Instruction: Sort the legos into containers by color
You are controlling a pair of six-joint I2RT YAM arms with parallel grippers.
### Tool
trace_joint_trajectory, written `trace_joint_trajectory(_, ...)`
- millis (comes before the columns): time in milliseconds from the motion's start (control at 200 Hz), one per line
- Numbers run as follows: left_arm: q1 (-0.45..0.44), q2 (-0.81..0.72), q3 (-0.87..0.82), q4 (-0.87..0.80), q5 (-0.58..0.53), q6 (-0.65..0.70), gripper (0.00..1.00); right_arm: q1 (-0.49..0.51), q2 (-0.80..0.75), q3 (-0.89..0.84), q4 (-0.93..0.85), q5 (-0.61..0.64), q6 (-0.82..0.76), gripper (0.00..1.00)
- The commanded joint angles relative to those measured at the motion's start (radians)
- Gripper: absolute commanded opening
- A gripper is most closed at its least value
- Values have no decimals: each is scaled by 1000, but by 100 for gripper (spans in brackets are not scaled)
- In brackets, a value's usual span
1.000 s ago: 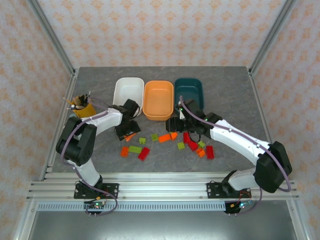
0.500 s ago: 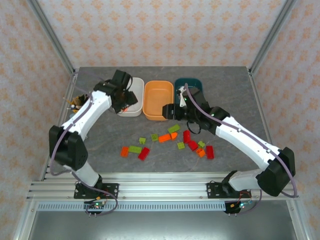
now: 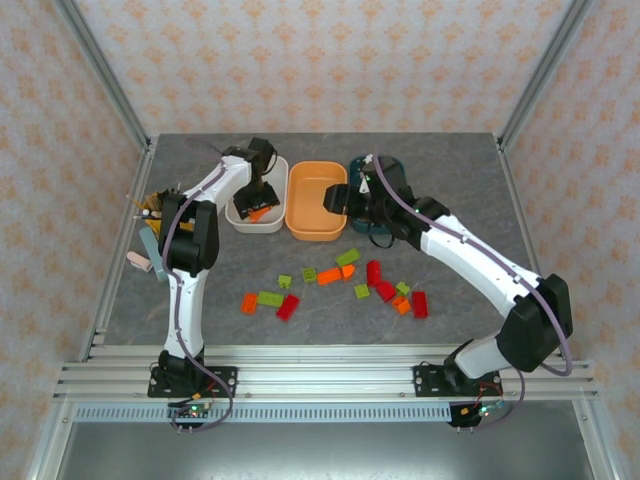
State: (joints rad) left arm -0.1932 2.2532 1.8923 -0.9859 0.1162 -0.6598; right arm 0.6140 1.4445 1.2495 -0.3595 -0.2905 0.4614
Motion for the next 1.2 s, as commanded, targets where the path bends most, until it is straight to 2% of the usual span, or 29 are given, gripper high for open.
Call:
trace_joint_trajectory(0,11,-4,31,-53,-6,23,68,-8,-55,-55,-67,29,12,72)
trace_joint_trajectory(255,11,-79,5,-41,-13,27,80,-25,-181,-144,-210,99,-27,72)
trace_joint_trajectory(360,9,-130,15,-46,-9,19,88,-41,-224,-149,-346,169,-17,72)
trace_joint_trajectory(495,-22,-257,-6,-33,-9,19,90,-113,-209,-149,-573,232,78,68)
trace_joint_trajectory(580,-86,-367,-76,14,19,37,89,-184,-191,-202,-616,177,162,65)
trace_joint_trajectory(716,-237,-569,-286,149,63,74,90,-255,-147,-309,-525,56,316,58)
trace_joint_trajectory(951,-458,-877,-670,402,168,47,89,-261,-13,-335,-492,-8,464,47)
trace_joint_trajectory(1061,-518,-963,-769,438,171,12,89,-261,5,-376,-475,-19,500,45)
trace_joint_trajectory(1196,-538,-1013,-821,444,160,-16,89,-261,9,-390,-477,-14,502,46)
